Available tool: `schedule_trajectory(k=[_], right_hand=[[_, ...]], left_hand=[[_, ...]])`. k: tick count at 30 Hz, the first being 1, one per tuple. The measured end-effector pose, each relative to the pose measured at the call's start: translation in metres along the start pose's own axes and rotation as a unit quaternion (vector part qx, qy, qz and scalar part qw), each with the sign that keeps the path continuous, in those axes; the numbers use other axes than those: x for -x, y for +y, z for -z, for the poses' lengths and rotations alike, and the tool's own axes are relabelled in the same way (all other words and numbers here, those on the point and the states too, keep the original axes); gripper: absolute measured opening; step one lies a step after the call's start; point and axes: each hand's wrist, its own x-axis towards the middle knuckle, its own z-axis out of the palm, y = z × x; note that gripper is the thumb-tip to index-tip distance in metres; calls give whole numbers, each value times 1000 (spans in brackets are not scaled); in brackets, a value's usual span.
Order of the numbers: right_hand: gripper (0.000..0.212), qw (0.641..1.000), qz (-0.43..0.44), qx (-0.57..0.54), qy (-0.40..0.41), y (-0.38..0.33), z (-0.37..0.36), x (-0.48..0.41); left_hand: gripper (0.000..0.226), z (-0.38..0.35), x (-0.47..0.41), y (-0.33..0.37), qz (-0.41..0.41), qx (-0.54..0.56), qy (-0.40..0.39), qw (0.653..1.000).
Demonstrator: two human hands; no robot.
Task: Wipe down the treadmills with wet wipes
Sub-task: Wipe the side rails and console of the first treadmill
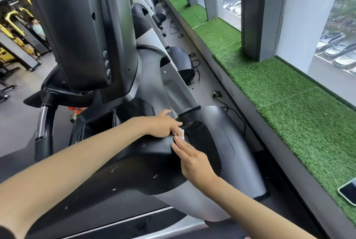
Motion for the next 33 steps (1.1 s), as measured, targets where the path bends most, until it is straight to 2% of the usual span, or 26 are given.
schedule_trajectory(k=[1, 4, 5, 8, 9, 10, 12, 14, 18, 21, 23, 25, 27, 28, 30, 32, 33], right_hand=[[41, 1000, 1, -1, -1, 0, 1, 0], [42, 1000, 1, 2, -3, 1, 2, -1], [42, 1000, -1, 4, -1, 1, 2, -1], [40, 1000, -6, 4, 7, 0, 0, -1], [40, 1000, -7, 5, 8, -1, 0, -1], [41, 1000, -8, 7, 9, -1, 0, -1], [43, 1000, -15, 10, 3, -3, 1, 0], [46, 1000, -23, 15, -12, -5, 1, 0], [48, 999, -36, 22, -24, -7, 3, 0], [54, 998, -57, 18, -25, -10, 6, -1], [67, 996, -74, 10, -49, -16, 6, 0], [75, 993, -90, 18, -75, -22, 6, 1], [70, 991, -108, 19, -82, -26, 9, -2], [63, 990, -119, 17, -76, -29, 11, -6], [49, 988, -143, 6, -60, -34, 15, -17], [41, 988, -146, -3, -53, -41, 19, -27], [38, 989, -137, 1, -54, -43, 20, -32]], left_hand=[[73, 3, -1, -2, 2, 1, 15, 1000], [69, 10, -1, -18, 37, -42, 127, 990], [66, 7, -1, -20, 29, -46, 132, 990], [58, -12, 1, -25, -62, 29, 59, 996], [59, -14, 4, -28, -71, 33, 70, 994], [60, -12, 6, -37, -58, 22, 108, 992], [62, -8, 10, -55, 3, -46, 233, 971], [66, -7, 19, -53, 64, -91, 285, 952], [61, -25, 20, -36, 11, -67, 214, 975], [64, -11, 29, -61, 99, -55, 285, 952], [64, -6, 35, -58, 136, -70, 326, 933], [63, -13, 37, -41, 90, -82, 293, 948], [68, -27, 38, -35, 54, -60, 209, 975], [74, -25, 39, -38, 46, -55, 206, 976], [81, -15, 44, -54, 66, -66, 256, 962], [79, -10, 54, -59, 113, -86, 338, 930], [76, -12, 57, -55, 115, -88, 353, 924]])
